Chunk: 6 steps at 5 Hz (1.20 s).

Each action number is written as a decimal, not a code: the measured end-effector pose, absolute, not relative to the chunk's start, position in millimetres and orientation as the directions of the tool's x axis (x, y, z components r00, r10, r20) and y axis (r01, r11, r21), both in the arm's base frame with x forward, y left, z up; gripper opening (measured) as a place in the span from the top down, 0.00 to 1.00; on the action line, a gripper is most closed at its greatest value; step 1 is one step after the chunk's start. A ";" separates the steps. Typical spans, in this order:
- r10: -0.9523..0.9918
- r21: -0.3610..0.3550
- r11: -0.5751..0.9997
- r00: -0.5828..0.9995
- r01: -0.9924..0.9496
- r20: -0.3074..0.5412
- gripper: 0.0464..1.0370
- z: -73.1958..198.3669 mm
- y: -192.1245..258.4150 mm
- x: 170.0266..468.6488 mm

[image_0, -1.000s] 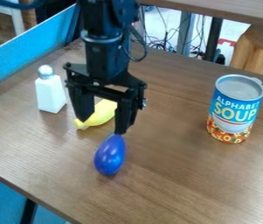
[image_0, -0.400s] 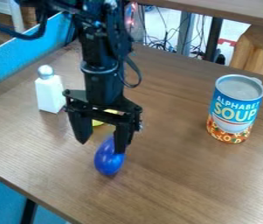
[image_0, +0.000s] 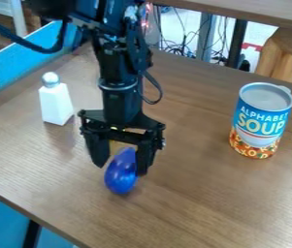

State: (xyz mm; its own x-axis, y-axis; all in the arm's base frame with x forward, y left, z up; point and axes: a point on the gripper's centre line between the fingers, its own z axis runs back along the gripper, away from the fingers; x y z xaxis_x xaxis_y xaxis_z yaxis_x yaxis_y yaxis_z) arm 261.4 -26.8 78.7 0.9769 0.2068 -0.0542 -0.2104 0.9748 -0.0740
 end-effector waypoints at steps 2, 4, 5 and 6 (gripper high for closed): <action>0.254 0.019 0.967 0.956 -0.254 -0.145 0.07 48.7 -19.7 257.7; 0.139 0.097 0.988 0.965 -0.120 -0.221 0.21 67.2 -33.2 244.3; 0.037 0.142 0.990 0.991 -0.019 -0.125 0.21 109.3 -51.9 246.0; -0.060 0.134 0.989 0.997 0.067 -0.050 0.21 130.7 -85.7 255.0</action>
